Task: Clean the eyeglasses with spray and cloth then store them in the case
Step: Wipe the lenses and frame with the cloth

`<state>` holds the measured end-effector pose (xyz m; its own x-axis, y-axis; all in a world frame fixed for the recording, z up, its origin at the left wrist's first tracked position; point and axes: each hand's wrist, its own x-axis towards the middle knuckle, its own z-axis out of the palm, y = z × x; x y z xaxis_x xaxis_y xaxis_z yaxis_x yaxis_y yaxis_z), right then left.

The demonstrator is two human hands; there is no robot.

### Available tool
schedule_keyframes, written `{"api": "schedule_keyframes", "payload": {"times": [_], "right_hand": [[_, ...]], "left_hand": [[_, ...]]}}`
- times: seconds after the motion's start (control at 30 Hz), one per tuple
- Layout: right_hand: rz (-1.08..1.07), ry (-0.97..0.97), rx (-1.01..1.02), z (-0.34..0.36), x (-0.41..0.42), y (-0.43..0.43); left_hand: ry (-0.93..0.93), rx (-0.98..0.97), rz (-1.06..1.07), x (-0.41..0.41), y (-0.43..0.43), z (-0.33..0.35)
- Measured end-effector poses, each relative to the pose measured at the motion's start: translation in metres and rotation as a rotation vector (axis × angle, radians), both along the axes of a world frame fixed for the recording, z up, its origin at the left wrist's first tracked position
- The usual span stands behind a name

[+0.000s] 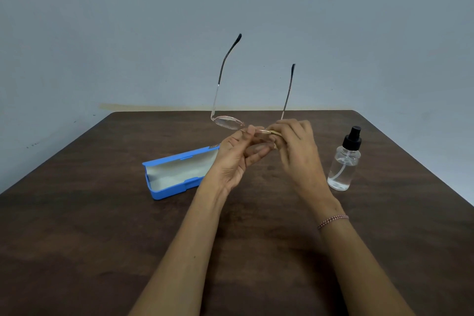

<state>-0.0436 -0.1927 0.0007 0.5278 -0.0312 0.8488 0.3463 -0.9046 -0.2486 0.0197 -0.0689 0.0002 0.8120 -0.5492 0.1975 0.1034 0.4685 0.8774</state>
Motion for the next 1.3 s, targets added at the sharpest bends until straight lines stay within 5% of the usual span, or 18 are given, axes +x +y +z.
{"api": "schedule_keyframes", "payload": {"times": [0.27, 0.67, 1.03, 1.17, 1.3], "right_hand": [[0.051, 0.041, 0.272, 0.004, -0.004, -0.022], [0.184, 0.166, 0.367, 0.009, -0.012, -0.033], [0.129, 0.228, 0.339, 0.012, -0.018, -0.039], [0.074, 0.138, 0.389, 0.016, -0.021, -0.036], [-0.056, -0.154, 0.575, 0.027, -0.028, -0.028]], "left_hand": [[-0.138, 0.022, -0.076, 0.007, 0.020, 0.002], [0.009, -0.169, -0.274, 0.010, 0.014, 0.005], [-0.128, -0.154, -0.368, 0.012, 0.001, 0.008], [-0.133, -0.173, -0.369, 0.012, 0.001, 0.007], [-0.135, -0.180, -0.381, 0.011, -0.004, 0.006]]}}
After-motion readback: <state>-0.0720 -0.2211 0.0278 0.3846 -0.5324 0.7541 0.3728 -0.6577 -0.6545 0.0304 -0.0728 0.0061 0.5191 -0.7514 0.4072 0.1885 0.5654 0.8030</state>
